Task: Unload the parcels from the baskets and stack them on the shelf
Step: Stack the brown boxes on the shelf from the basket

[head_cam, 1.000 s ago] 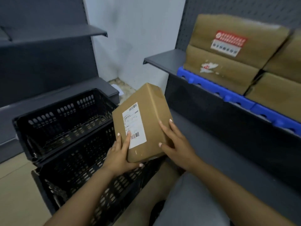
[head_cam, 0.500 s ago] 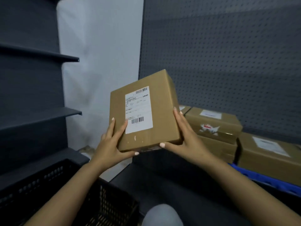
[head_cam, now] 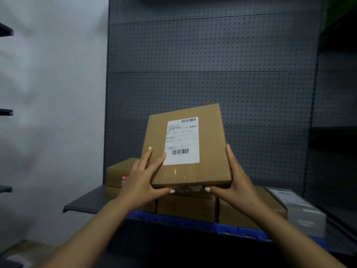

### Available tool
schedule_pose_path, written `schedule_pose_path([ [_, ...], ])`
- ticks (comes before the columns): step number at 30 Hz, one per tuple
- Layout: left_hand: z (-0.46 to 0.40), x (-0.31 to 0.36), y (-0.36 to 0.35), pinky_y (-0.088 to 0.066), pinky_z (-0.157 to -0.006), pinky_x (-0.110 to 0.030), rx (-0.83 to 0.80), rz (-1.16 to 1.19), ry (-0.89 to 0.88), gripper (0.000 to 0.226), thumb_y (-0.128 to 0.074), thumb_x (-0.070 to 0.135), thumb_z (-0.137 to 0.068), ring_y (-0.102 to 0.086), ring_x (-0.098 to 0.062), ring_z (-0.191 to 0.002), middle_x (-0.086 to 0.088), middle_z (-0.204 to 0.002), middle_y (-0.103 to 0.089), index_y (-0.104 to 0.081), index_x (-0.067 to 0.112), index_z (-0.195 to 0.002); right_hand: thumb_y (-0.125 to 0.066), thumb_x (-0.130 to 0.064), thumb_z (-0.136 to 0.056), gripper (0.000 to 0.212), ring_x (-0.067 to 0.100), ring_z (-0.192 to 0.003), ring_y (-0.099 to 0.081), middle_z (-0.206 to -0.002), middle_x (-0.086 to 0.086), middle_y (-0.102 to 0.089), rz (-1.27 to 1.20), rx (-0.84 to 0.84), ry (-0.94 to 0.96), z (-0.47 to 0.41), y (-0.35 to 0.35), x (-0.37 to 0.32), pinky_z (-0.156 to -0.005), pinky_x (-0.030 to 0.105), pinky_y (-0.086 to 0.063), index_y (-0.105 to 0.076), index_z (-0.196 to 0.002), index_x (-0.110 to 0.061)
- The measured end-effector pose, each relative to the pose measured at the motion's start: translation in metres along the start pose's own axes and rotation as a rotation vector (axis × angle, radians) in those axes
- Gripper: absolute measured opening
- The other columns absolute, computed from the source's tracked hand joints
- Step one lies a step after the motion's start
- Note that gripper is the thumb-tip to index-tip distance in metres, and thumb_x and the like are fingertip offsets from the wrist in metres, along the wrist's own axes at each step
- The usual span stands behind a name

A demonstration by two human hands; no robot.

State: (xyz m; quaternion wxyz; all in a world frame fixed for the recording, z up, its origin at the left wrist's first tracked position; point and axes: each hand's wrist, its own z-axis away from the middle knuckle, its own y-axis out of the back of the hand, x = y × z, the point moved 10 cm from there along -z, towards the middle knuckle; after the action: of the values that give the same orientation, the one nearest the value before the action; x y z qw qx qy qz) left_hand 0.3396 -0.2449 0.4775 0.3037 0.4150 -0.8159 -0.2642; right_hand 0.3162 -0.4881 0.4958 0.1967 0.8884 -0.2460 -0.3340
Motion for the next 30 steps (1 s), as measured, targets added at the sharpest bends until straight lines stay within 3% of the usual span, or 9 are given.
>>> schedule_pose_path([
  [3, -0.03, 0.032, -0.034, -0.02, -0.114, -0.047, -0.049, 0.027, -0.064, 0.099, -0.07, 0.066, -0.067, -0.001, -0.022, -0.144, 0.015, -0.157, 0.017, 0.0, 0.062, -0.137, -0.085, -0.042, -0.064, 0.125, 0.01, -0.143, -0.019, -0.158, -0.016, -0.012, 0.025, 0.064, -0.063, 0.007, 0.036, 0.034, -0.113, 0.044, -0.031, 0.013, -0.141, -0.056],
  [9, -0.078, 0.091, -0.123, -0.02, -0.115, -0.049, -0.198, 0.085, -0.115, 0.101, -0.068, 0.067, -0.07, 0.003, -0.02, -0.144, 0.016, -0.156, 0.02, -0.002, 0.053, -0.145, -0.087, -0.032, -0.064, 0.129, 0.006, -0.134, -0.031, -0.153, -0.017, -0.022, 0.051, 0.155, -0.203, 0.023, 0.092, 0.114, -0.108, 0.034, -0.035, 0.011, -0.147, -0.048],
  [14, -0.101, 0.122, -0.194, -0.019, -0.116, -0.052, -0.309, 0.108, -0.127, 0.101, -0.066, 0.069, -0.07, 0.008, -0.023, -0.145, 0.018, -0.155, 0.022, -0.003, 0.052, -0.147, -0.089, -0.033, -0.061, 0.131, 0.01, -0.133, -0.035, -0.15, -0.017, -0.028, 0.022, 0.145, -0.33, 0.036, 0.12, 0.186, -0.108, 0.039, -0.038, 0.009, -0.145, -0.053],
  [17, -0.107, 0.133, -0.23, -0.018, -0.116, -0.054, -0.379, 0.109, -0.115, 0.101, -0.065, 0.069, -0.071, 0.007, -0.025, -0.146, 0.017, -0.156, 0.02, -0.002, 0.05, -0.147, -0.089, -0.035, -0.057, 0.133, 0.009, -0.129, -0.038, -0.136, -0.029, -0.031, -0.014, 0.112, -0.394, 0.04, 0.126, 0.222, -0.106, 0.036, -0.039, 0.007, -0.147, -0.049],
  [19, -0.109, 0.136, -0.25, -0.017, -0.116, -0.053, -0.41, 0.111, -0.116, 0.1, -0.064, 0.07, -0.071, 0.006, -0.024, -0.146, 0.016, -0.157, 0.017, -0.003, 0.049, -0.148, -0.089, -0.035, -0.056, 0.132, 0.006, -0.126, -0.038, -0.127, -0.038, -0.028, -0.029, 0.097, -0.424, 0.043, 0.127, 0.242, -0.1, 0.028, -0.04, 0.005, -0.149, -0.045],
  [23, -0.107, 0.132, -0.283, -0.019, -0.116, -0.05, -0.471, 0.098, -0.105, 0.096, -0.061, 0.071, -0.073, 0.002, -0.026, -0.146, 0.013, -0.159, 0.012, -0.006, 0.048, -0.148, -0.089, -0.036, -0.057, 0.13, 0.007, -0.125, -0.04, -0.137, -0.024, -0.032, -0.028, 0.042, -0.504, 0.049, 0.125, 0.276, -0.094, 0.024, -0.042, 0.002, -0.149, -0.045],
  [30, -0.112, 0.132, -0.294, -0.019, -0.116, -0.045, -0.471, 0.011, -0.107, 0.081, -0.046, 0.075, -0.08, -0.006, -0.026, -0.146, 0.008, -0.16, -0.01, -0.019, 0.041, -0.149, -0.083, -0.027, -0.071, 0.092, 0.012, -0.12, -0.043, -0.138, -0.013, -0.035, 0.069, 0.059, -0.545, 0.05, 0.125, 0.303, -0.088, 0.026, -0.048, -0.03, -0.146, -0.034],
])
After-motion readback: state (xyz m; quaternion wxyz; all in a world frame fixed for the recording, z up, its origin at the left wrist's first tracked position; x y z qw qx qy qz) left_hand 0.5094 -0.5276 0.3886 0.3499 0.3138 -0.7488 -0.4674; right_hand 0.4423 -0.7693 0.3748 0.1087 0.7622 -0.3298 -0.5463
